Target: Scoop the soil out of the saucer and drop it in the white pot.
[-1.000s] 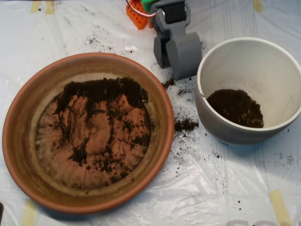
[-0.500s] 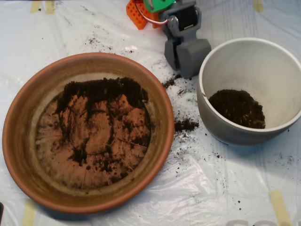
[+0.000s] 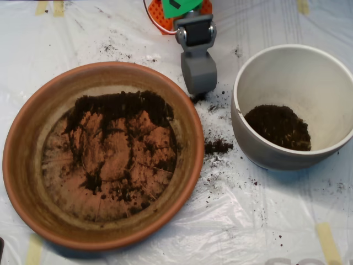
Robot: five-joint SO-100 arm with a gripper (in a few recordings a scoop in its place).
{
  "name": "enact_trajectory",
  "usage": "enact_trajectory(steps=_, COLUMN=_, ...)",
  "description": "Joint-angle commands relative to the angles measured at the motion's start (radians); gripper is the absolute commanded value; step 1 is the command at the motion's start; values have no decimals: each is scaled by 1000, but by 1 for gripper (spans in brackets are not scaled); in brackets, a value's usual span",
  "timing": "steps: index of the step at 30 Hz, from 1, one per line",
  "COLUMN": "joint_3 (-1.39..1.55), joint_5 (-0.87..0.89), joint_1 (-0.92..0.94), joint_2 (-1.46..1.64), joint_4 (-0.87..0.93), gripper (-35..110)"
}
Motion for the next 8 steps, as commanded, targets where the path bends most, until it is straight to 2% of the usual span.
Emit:
enact_trajectory(steps=1, joint_3=-14, joint_5=-26, joint_1=-25, joint_2=75, joint_4=-12, gripper=2)
enact_trajectory(steps=5, joint_3=-14, joint_5=-38, joint_1=-38, joint_2=75, joint_4=-12, gripper=13)
enact_trajectory(steps=8, joint_3=-14, joint_5=-21, joint_1=-23, joint_2=75, joint_4=-14, gripper=0)
